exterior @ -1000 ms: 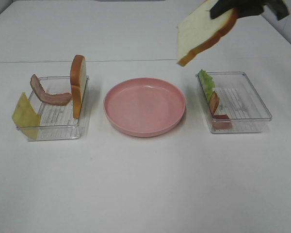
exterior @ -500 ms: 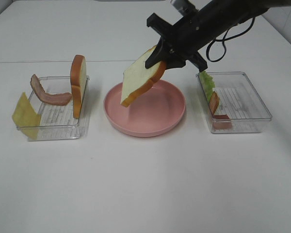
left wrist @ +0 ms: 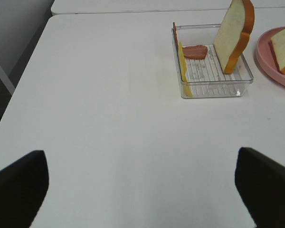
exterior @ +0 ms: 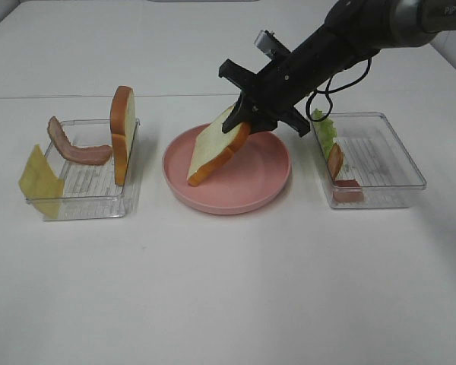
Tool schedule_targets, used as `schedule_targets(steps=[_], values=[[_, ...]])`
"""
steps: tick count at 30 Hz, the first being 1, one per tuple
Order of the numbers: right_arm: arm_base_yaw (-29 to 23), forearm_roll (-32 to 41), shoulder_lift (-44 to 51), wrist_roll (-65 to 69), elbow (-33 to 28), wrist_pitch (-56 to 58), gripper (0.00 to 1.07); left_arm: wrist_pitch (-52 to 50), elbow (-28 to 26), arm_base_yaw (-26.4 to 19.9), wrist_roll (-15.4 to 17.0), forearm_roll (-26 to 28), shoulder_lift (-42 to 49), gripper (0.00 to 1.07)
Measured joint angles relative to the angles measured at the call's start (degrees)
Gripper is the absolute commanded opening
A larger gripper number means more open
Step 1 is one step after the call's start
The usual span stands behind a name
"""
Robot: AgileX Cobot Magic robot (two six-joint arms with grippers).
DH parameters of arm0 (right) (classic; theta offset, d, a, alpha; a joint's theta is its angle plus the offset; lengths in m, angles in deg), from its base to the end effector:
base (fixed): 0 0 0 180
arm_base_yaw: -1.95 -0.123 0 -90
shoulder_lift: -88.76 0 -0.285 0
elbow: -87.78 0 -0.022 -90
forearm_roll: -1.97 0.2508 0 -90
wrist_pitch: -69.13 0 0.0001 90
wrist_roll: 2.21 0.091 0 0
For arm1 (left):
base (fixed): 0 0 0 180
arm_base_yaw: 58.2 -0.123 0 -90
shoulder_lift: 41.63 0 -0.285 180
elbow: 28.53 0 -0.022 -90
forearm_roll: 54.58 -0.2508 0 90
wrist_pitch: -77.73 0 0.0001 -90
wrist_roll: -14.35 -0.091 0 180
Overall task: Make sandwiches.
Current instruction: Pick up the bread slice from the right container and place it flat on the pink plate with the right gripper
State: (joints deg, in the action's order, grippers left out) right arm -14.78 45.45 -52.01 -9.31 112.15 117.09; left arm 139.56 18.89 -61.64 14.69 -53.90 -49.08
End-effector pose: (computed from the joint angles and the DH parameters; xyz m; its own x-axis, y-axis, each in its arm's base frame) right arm 0.4538 0.1850 0.1404 -0.9795 0.0894 -0.1804 -0.0372 0.8002 0.5986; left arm -0.0088 -0.0015 0.2813 -0.4479 -0.0385 -0.8933 -0.0558 0.9983 -0.0150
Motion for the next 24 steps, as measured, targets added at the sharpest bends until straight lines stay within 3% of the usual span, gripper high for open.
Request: schedule_targets(steps=[9,11,12,13,14,15,16,17,18,24], values=[[0.0,-0.1,-0.8,0.1,0.4,0.0,0.0,0.0,0.0,0.0,0.0,0.0,0.0,1.01],[0.0,-0.2,-0.8,0.1,0.4,0.0,0.12,0.0,0.0,0.0,0.0,0.0,0.0,1.01],[0.0,-0.2,-0.8,0.1,0.4,0.0,0.12,0.0,0.0,0.0,0.0,0.0,0.0,1.01],[0.0,-0.3,-0.8,0.1,0.4,0.0,0.31,0.0,0.0,0.0,0.0,0.0,0.0,1.01],[0.0,-0.3,-0.8,0.1,0.4,0.0,0.31,0.0,0.0,0.0,0.0,0.0,0.0,1.01],[0.0,-0.6,-0.9,0.2,0.4,0.1,0.54,0.0,0.0,0.0,0.0,0.0,0.0,1.01],[0.0,-0.9,-0.9,0.2,0.4,0.5,0.63,0.0,0.0,0.0,0.0,0.0,0.0,1.01],[0.0,-0.9,-0.9,0.2,0.4,0.5,0.63,0.0,0.0,0.0,0.0,0.0,0.0,1.01],[0.0,-1.4,-1.0,0.2,0.4,1.5,0.77,0.0,0.0,0.0,0.0,0.0,0.0,1.01],[0.0,-4.0,-0.6,0.2,0.4,3.4,0.8,0.0,0.0,0.0,0.0,0.0,0.0,1.01]])
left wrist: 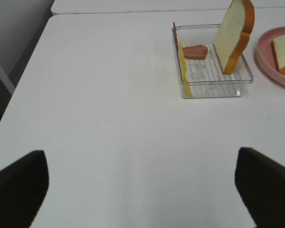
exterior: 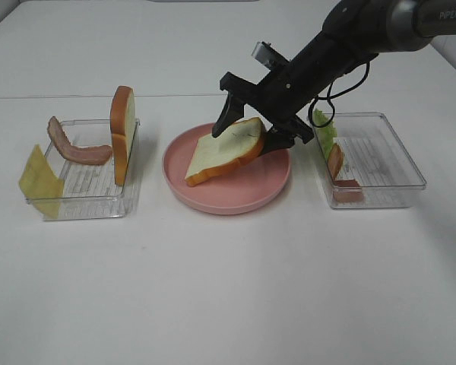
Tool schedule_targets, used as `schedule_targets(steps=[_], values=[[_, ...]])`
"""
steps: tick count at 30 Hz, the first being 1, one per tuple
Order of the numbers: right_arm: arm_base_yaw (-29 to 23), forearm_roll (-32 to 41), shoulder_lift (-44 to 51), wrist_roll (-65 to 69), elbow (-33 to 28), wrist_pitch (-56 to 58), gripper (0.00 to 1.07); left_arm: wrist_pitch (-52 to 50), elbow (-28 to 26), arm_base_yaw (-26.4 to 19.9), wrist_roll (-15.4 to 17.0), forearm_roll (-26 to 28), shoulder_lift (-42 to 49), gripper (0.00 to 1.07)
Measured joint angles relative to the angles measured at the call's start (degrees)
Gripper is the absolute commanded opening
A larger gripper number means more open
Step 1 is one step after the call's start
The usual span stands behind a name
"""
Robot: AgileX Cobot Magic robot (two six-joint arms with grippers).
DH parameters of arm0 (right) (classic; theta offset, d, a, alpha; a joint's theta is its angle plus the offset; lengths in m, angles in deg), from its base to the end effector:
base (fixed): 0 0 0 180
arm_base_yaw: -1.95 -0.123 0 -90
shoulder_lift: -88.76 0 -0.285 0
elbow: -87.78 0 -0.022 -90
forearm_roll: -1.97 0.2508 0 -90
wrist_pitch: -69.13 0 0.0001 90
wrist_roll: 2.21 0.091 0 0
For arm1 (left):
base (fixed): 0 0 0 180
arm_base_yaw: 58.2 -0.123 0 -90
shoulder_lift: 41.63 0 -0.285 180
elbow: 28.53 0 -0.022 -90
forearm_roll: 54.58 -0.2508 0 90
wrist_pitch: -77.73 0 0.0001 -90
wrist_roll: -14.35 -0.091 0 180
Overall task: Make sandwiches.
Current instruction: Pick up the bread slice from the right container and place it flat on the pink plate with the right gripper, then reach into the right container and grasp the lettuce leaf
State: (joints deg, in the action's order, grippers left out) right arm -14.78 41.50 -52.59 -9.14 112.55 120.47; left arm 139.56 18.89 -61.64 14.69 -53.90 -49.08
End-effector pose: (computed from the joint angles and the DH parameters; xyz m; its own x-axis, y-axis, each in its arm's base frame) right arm 0.4495 0.1824 0.1340 -0.9886 0.0178 -0.1496 -0.0691 0.8288 0.5552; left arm -0.0088 -0.0015 0.2813 -0.4479 -0.0385 -0.8933 -0.0558 0.9983 -0.0150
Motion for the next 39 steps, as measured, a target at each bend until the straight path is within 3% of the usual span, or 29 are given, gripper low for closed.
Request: schedule_targets(steps=[18,23,27,28,32,39], values=[[0.0,-8.5,8.9,0.3,0.0,0.9,0.8,0.0,0.0,0.0,0.0,0.0,0.0,1.01],[0.0,-13.7,11.4,2.8,1.8,3.4,0.8,0.0,0.0,0.0,0.0,0.0,0.0,1.01],[0.0,-23.7,12.0,9.1,9.6,12.6,0.8,0.0,0.0,0.0,0.0,0.0,0.0,1.01],[0.0,-23.7,12.0,9.1,9.6,12.6,0.8,0.0,0.0,0.0,0.0,0.0,0.0,1.01],[0.1,-34.9,12.0,13.1,14.2,16.0,0.8,0.0,0.0,0.0,0.0,0.0,0.0,1.01],[0.9,-38.2,10.5,13.8,14.6,17.2,0.8,0.0,0.0,0.0,0.0,0.0,0.0,1.01]])
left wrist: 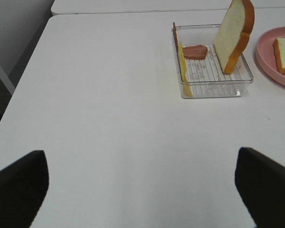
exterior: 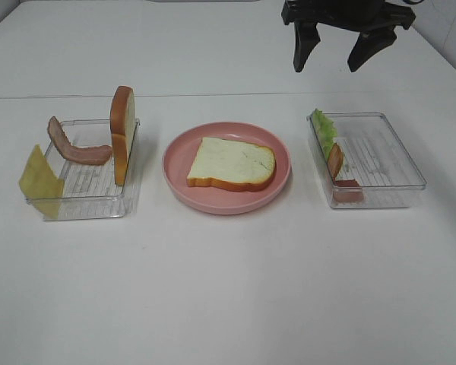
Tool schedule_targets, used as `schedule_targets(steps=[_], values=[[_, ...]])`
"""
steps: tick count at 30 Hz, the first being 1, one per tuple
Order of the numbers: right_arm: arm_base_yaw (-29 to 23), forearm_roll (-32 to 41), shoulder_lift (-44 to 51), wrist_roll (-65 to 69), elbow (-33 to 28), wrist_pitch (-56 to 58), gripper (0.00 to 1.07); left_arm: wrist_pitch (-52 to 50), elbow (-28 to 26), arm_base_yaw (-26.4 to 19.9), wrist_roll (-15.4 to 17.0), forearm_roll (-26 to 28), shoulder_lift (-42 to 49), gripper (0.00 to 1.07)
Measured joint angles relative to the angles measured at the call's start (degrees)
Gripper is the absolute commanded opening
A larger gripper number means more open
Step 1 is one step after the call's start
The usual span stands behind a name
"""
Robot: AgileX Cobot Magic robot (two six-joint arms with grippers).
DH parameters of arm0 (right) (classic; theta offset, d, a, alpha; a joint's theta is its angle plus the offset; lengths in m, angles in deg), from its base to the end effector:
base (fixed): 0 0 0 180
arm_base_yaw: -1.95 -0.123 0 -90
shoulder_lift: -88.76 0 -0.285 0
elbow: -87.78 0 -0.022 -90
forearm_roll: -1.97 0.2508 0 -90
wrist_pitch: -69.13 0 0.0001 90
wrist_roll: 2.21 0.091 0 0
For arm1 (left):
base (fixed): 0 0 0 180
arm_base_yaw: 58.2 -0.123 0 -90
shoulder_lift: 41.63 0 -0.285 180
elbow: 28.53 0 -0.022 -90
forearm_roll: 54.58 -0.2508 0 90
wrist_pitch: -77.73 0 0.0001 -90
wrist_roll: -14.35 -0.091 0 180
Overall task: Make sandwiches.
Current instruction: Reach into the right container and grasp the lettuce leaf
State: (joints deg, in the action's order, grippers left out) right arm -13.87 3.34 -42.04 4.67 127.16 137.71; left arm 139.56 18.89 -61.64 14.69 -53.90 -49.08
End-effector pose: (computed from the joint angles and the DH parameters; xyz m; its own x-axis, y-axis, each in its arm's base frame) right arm 0.4502 0.1297 0.2690 -0.9325 -0.1308 -0.3366 -0.1614 0.9848 0.0647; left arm -0.0088 -0.0015 0.2813 -0.4479 -0.0385 -0.8933 -0.0558 0.9983 -0.0150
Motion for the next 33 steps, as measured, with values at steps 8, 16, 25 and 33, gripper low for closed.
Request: schedule_targets(steps=[8,16,25,33], values=[[2.6,3.1,-5.7,0.1,0.0,0.0,0.79,0.0,0.0,0.0,0.0,0.0,0.0,1.01],[4.4,5.4,-10.2,0.1,0.0,-2.8,0.78,0.0,0.0,0.0,0.0,0.0,0.0,1.01],[4.4,5.4,-12.5,0.1,0.0,-4.2,0.77,0.0,0.0,0.0,0.0,0.0,0.0,1.01],[4.4,5.4,-13.4,0.1,0.0,-4.6,0.75,0.0,0.0,0.0,0.0,0.0,0.0,1.01]])
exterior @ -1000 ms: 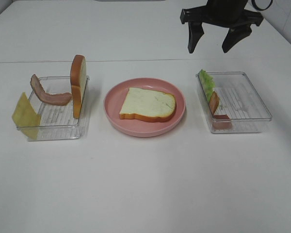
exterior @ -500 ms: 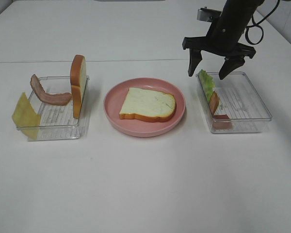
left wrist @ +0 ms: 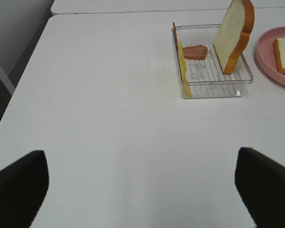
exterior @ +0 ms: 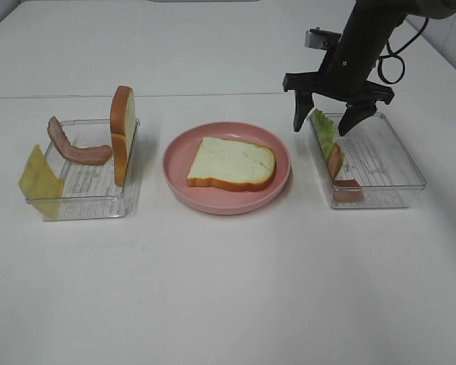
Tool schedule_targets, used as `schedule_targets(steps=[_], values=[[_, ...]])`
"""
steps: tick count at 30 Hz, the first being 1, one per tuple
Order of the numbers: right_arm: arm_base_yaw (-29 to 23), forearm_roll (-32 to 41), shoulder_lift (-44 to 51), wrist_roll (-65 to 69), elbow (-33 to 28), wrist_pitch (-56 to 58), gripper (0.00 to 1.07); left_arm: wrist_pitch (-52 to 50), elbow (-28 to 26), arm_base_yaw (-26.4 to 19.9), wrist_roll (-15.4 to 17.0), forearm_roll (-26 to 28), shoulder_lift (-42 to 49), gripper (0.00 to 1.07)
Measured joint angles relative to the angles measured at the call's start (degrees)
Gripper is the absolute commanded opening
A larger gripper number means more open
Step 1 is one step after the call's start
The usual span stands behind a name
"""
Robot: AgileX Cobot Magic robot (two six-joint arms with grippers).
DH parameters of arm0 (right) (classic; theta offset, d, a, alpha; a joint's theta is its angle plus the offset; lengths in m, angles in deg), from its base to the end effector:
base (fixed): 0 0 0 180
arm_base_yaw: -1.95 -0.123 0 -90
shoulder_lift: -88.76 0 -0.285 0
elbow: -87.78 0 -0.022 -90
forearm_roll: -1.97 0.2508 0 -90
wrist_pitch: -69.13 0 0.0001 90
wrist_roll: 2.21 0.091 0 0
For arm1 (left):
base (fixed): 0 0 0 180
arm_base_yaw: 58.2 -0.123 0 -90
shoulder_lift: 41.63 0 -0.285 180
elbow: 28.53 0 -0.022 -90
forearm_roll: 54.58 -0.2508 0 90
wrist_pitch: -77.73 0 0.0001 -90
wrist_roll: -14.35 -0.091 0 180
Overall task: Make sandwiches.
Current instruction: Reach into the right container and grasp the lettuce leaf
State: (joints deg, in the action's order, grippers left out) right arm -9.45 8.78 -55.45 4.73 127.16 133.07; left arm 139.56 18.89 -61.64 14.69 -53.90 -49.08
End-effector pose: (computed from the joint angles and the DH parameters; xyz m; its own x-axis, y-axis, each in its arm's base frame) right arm 0.4853 0.1077 0.1580 -0.9840 -0.0233 -0.1765 -0.0480 0.9894 0.1370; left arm -0.0088 -0.0015 0.2813 -0.4479 -0.0385 -0.8933 -0.0558 0.9983 -0.0150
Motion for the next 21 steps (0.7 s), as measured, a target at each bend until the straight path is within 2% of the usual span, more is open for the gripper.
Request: schedule_targets(steps=[2,4,5,6,7,9,10,12,15,16,17,18,19,21], values=[[0.0,0.0,-0.3,0.0,0.0,0.1,0.73,0.0,0.0,0.0,0.0,0.0,0.0,1.01],[0.0,0.0,-0.4,0.0,0.0,0.1,0.64,0.0,0.0,0.0,0.0,0.0,0.0,1.01],[0.0,0.0,-0.4,0.0,0.0,0.1,0.64,0.0,0.0,0.0,0.0,0.0,0.0,1.01],[0.0,0.0,-0.4,0.1,0.0,0.1,0.56,0.0,0.0,0.0,0.0,0.0,0.0,1.01],[0.0,0.0,-0.4,0.1,0.0,0.1,0.56,0.0,0.0,0.0,0.0,0.0,0.0,1.01],[0.0,0.0,-0.4,0.7,0.0,0.1,0.45,0.0,0.0,0.0,0.0,0.0,0.0,1.01],[0.0,0.0,-0.4,0.7,0.0,0.1,0.45,0.0,0.0,0.0,0.0,0.0,0.0,1.01],[0.0,0.0,-0.4,1.1,0.0,0.1,0.25,0.0,0.0,0.0,0.0,0.0,0.0,1.01],[0.0,0.0,-0.4,1.1,0.0,0.1,0.2,0.0,0.0,0.0,0.0,0.0,0.0,1.01],[0.0,-0.1,-0.4,1.1,0.0,0.1,0.09,0.0,0.0,0.0,0.0,0.0,0.0,1.01],[0.0,-0.2,-0.4,1.1,0.0,0.1,0.04,0.0,0.0,0.0,0.0,0.0,0.0,1.01],[0.0,-0.2,-0.4,1.1,0.0,0.1,0.04,0.0,0.0,0.0,0.0,0.0,0.0,1.01],[0.0,-0.7,-0.4,1.1,0.0,0.1,0.0,0.0,0.0,0.0,0.0,0.0,0.0,1.01],[0.0,-1.3,-0.4,1.1,0.0,0.2,0.0,0.0,0.0,0.0,0.0,0.0,0.0,1.01]])
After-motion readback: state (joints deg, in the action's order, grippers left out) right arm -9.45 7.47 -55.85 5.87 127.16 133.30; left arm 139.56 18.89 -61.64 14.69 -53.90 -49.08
